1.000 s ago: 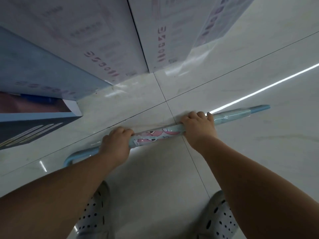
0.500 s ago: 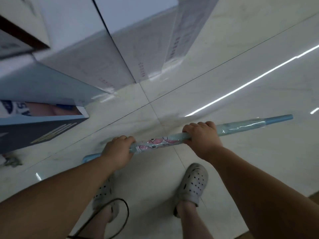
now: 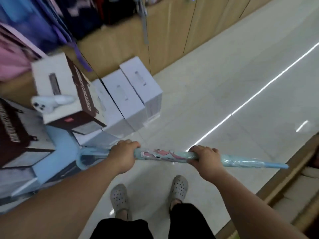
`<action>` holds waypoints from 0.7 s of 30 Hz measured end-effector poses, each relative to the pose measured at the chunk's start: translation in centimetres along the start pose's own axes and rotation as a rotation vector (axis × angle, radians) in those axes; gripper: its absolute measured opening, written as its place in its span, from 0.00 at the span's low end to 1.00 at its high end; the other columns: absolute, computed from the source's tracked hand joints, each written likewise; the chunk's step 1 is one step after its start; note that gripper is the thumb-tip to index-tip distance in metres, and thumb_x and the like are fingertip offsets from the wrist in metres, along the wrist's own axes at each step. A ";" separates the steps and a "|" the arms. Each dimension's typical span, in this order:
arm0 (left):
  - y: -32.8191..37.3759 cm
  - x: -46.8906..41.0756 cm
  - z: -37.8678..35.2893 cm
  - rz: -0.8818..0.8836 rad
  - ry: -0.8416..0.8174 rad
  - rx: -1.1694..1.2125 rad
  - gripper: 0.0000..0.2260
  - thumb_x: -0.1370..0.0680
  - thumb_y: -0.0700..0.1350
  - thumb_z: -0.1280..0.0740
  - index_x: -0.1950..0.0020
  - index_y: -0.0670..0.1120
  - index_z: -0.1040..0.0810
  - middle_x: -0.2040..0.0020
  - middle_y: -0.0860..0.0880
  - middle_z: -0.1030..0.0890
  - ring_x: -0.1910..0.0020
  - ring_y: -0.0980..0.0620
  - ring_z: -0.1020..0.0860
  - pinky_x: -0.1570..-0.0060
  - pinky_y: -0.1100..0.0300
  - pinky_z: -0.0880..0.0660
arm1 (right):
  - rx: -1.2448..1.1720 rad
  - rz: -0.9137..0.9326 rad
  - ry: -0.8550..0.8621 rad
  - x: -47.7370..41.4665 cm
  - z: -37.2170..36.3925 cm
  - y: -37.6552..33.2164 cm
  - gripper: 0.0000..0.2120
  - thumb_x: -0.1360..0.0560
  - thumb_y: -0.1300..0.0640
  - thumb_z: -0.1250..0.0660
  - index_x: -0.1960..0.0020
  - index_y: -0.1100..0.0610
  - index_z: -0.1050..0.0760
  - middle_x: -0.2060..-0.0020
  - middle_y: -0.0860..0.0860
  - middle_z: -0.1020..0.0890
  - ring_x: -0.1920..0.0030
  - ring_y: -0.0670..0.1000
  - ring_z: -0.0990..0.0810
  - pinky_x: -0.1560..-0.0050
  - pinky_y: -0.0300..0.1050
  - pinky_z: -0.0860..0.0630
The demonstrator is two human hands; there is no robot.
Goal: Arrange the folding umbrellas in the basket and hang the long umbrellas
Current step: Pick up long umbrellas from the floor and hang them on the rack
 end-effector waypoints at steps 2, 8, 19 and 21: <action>2.7 3.4 4.5 0.009 0.093 -0.027 0.18 0.24 0.44 0.33 0.34 0.55 0.24 0.39 0.51 0.22 0.38 0.45 0.27 0.40 0.51 0.28 | -0.048 0.022 0.051 2.5 5.2 -0.4 0.09 0.26 0.44 0.29 0.49 0.45 0.23 0.55 0.43 0.17 0.51 0.49 0.19 0.47 0.47 0.35; 9.0 12.9 13.8 -0.081 0.396 -0.022 0.18 0.26 0.43 0.31 0.37 0.56 0.21 0.42 0.54 0.21 0.40 0.46 0.25 0.43 0.50 0.31 | -0.170 0.078 0.106 8.0 16.0 -0.9 0.08 0.28 0.47 0.25 0.53 0.45 0.23 0.65 0.39 0.22 0.58 0.49 0.21 0.47 0.49 0.28; 3.3 30.8 26.0 0.001 1.195 0.443 0.05 0.27 0.43 0.26 0.56 0.47 0.21 0.55 0.51 0.23 0.57 0.54 0.26 0.54 0.61 0.28 | -0.599 0.197 0.237 12.8 24.0 -13.7 0.05 0.26 0.50 0.27 0.55 0.45 0.24 0.65 0.44 0.21 0.64 0.46 0.24 0.62 0.44 0.31; 1.0 31.1 24.6 0.091 0.994 0.786 0.06 0.24 0.44 0.26 0.52 0.51 0.22 0.54 0.52 0.21 0.60 0.56 0.22 0.60 0.66 0.27 | -0.754 0.231 0.198 14.0 22.9 -17.6 0.04 0.25 0.54 0.29 0.55 0.48 0.23 0.65 0.44 0.22 0.67 0.45 0.27 0.66 0.39 0.32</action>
Point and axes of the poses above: each hand's wrist, its own x-axis away from the middle knuckle, its own z-axis out of the back of the hand, y = z × x, the point moved 9 cm from there along -x, towards the middle knuckle
